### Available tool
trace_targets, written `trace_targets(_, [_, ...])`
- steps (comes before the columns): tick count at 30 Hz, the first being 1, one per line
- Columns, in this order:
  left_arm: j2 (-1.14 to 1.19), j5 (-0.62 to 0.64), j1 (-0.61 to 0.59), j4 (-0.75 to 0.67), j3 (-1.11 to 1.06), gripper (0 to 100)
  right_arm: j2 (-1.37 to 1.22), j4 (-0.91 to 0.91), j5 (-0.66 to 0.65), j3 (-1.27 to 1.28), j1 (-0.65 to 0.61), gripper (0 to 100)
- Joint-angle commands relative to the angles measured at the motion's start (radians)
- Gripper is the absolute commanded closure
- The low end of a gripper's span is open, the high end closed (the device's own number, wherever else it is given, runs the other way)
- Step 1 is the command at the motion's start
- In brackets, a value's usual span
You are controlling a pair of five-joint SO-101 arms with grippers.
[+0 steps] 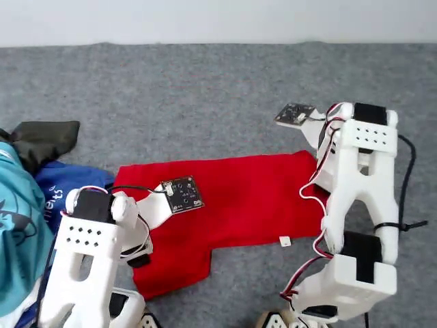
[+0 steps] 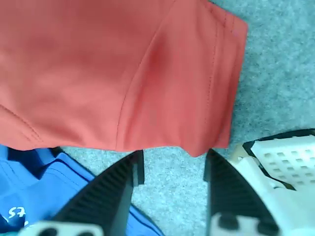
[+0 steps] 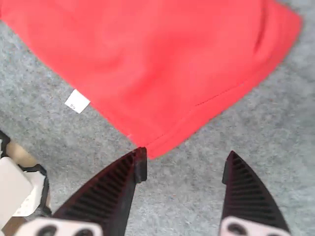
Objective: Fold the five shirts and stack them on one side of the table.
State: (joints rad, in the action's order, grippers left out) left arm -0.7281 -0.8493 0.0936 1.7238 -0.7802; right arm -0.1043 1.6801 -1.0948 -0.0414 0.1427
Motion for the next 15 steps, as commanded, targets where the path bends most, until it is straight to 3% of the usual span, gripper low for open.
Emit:
trace_targets(1, [-0.023, 0.011, -0.008, 0.028, 0.042, 79, 0.001, 0.008, -0.003, -0.068, 0.005, 74.5])
trace_targets(3, [-0.023, 0.018, -0.012, -0.003, 0.076, 80, 0.001, -0.018, 0.029, -0.074, 0.001, 74.6])
trace_targets(7, [-0.015, 0.207, -0.014, -0.204, 0.113, 89, -0.001, -0.160, 0.210, -0.068, 0.001, 76.1])
trace_targets(10, [-0.014, 0.351, -0.014, -0.382, 0.097, 99, -0.027, -0.263, 0.381, -0.071, -0.019, 89.4])
trace_targets(12, [-0.012, 0.434, -0.012, -0.482, 0.065, 98, -0.062, -0.325, 0.456, -0.071, -0.041, 99.8])
trace_targets(15, [0.005, 0.474, -0.012, -0.594, 0.008, 98, -0.122, -0.378, 0.506, -0.072, -0.073, 96.8])
